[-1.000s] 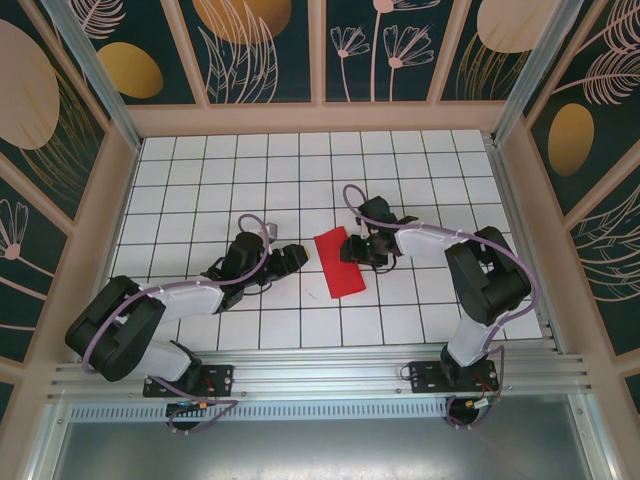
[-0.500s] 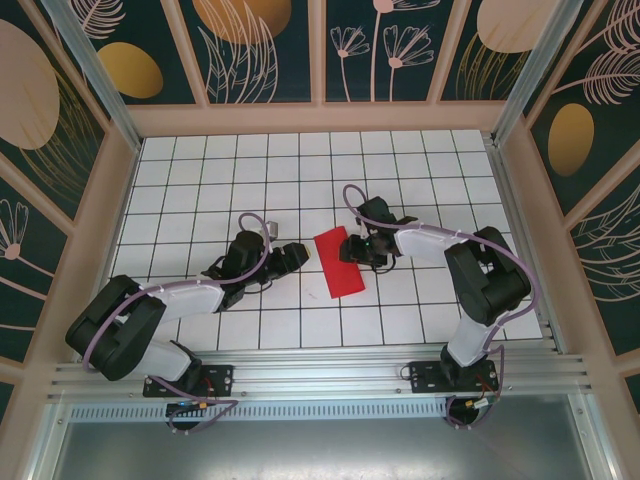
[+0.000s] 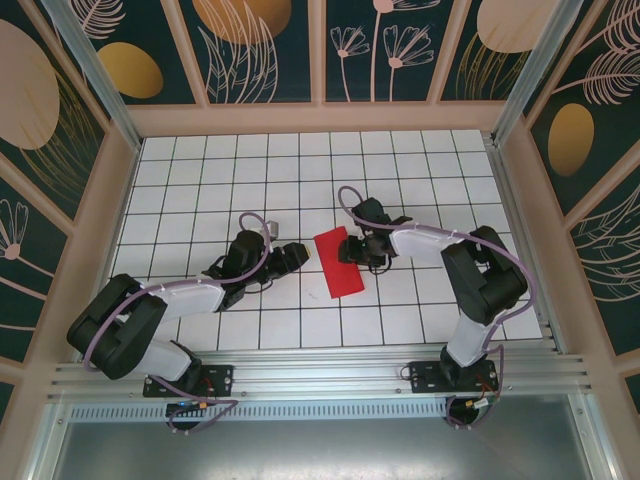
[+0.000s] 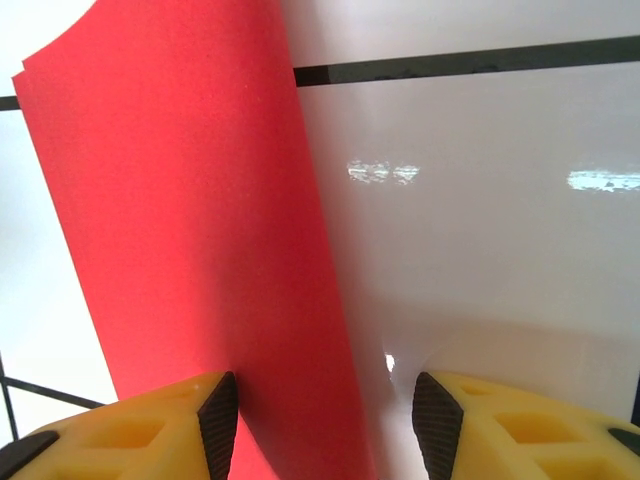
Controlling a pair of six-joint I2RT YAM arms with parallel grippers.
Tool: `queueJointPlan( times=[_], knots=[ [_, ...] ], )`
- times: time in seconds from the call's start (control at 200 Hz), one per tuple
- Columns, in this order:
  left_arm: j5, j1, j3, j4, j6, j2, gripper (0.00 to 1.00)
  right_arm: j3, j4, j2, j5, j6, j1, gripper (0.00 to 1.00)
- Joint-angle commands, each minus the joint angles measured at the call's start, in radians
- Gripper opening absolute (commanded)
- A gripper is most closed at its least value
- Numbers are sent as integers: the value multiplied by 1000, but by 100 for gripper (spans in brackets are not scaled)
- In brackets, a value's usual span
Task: Fold a paper plane with a square sheet of paper (pick it up from the middle)
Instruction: Fold the square sheet of paper in half at the center of the table.
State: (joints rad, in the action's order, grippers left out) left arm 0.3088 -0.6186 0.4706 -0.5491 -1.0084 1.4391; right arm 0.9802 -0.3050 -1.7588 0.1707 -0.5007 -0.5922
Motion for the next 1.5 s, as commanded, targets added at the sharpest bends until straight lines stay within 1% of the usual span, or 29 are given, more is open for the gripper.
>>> queueJointPlan(
  times=[0.0, 0.33, 0.455, 0.655, 0.866, 1.021, 1.101, 1.231, 1.496],
  knots=[
    [3, -6, 24, -25, -4, 12, 55, -4, 16, -85, -20, -17, -36, 55],
    [10, -6, 29, -25, -4, 20, 52, -14, 18, -84, -48, -44, -38, 54],
    [-6, -6, 30, -18, -8, 14, 51, -24, 29, -70, -51, -58, -35, 54],
    [-11, -7, 23, -15, -9, 7, 51, -59, 103, -21, 49, -43, -15, 51],
    [-13, -7, 16, -15, -8, 6, 51, -94, 138, 35, 140, -18, 24, 53],
    [-12, -8, 19, -21, -9, 16, 51, -56, 90, -9, 118, 10, 7, 56],
    [-7, -7, 26, -23, -10, 25, 51, -41, 89, -27, 121, 14, -6, 55],
    [-8, -7, 26, -22, -10, 25, 52, -20, 62, -51, 92, 26, -20, 56],
    [-4, -6, 23, -21, -8, 27, 51, -21, 63, -52, 110, 49, -27, 57]
  ],
)
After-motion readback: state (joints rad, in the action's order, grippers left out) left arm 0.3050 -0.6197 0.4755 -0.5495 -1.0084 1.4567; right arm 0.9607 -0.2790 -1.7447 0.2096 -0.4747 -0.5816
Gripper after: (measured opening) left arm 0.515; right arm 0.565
